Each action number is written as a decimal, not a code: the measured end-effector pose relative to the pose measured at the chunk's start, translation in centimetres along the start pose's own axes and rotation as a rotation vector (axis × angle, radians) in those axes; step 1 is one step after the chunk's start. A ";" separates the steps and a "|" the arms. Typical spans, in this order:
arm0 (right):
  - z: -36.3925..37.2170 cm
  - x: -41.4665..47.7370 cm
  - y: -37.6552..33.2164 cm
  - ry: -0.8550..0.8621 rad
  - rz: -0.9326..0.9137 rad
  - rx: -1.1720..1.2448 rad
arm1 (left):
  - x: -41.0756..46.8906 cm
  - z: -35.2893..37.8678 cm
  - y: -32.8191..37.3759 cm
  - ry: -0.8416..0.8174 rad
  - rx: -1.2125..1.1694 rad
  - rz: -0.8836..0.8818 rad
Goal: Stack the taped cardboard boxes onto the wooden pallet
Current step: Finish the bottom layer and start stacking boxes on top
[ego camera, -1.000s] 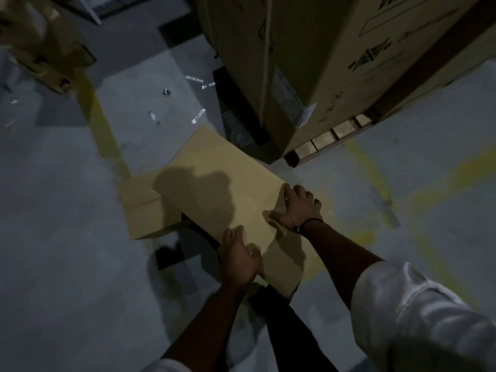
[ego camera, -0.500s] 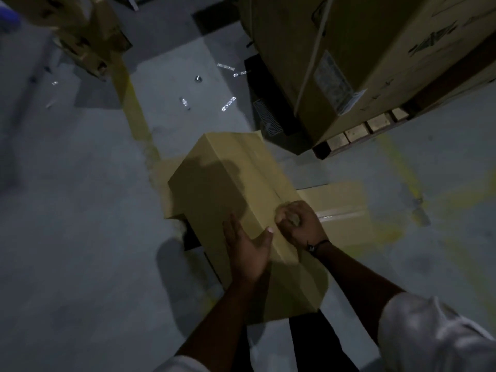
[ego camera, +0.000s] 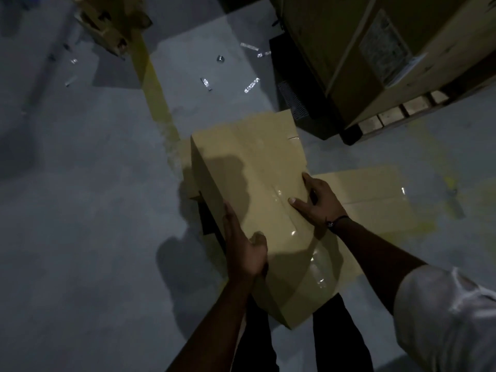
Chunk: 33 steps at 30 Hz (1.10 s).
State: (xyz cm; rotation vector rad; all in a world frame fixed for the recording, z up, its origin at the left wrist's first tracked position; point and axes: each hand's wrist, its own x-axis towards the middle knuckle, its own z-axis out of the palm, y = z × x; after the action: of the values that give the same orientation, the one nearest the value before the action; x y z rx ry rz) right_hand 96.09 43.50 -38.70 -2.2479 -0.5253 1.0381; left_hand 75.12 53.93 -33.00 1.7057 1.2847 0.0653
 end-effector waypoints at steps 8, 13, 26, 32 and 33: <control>-3.9 -13.9 -5.3 0.203 0.022 -0.320 | -4.7 -4.8 4.1 -0.254 0.078 0.069; -8.8 -24.8 -8.0 0.400 0.124 -0.470 | -10.7 -6.1 10.4 -0.420 0.204 0.203; -14.1 -53.5 -1.7 0.965 0.537 -0.316 | -32.8 -0.3 20.8 -0.683 0.454 0.794; -12.1 -69.8 1.0 1.215 0.678 -0.077 | -48.5 -0.1 20.0 -0.746 0.545 1.031; -11.6 -72.6 1.5 1.249 0.697 -0.090 | -51.1 -0.2 19.5 -0.770 0.568 1.057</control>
State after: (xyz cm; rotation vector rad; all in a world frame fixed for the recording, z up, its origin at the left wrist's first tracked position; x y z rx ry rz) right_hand 60.64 -3.17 5.71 -2.6509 0.7836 -0.2884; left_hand 66.25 15.45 4.83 2.3763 -0.2679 -0.3374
